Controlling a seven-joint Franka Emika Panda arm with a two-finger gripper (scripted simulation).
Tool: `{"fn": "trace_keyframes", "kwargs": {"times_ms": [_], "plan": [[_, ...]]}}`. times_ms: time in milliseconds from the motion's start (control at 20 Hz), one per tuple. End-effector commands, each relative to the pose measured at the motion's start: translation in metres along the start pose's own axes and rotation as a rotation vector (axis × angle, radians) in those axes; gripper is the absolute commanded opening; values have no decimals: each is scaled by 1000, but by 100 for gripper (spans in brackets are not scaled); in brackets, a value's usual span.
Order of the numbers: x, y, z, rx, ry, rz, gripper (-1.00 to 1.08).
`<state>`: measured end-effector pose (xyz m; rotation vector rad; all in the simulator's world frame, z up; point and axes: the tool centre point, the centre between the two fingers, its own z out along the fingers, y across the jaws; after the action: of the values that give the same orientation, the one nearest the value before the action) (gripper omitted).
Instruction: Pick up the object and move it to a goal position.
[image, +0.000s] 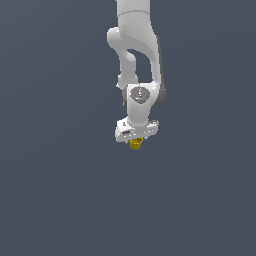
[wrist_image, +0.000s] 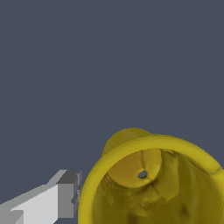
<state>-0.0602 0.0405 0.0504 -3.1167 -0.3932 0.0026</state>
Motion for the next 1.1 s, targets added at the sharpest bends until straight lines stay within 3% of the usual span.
{"fn": "trace_keyframes", "kwargs": {"times_ms": [0,50,100,700,1050], "plan": [[1,0,4,0,1,0,100],[1,0,4,0,1,0,100],[1,0,4,0,1,0,-100],[0,0,3,-1,2,0,-100],[-11,-16,-4,-1,2,0,-100]]}}
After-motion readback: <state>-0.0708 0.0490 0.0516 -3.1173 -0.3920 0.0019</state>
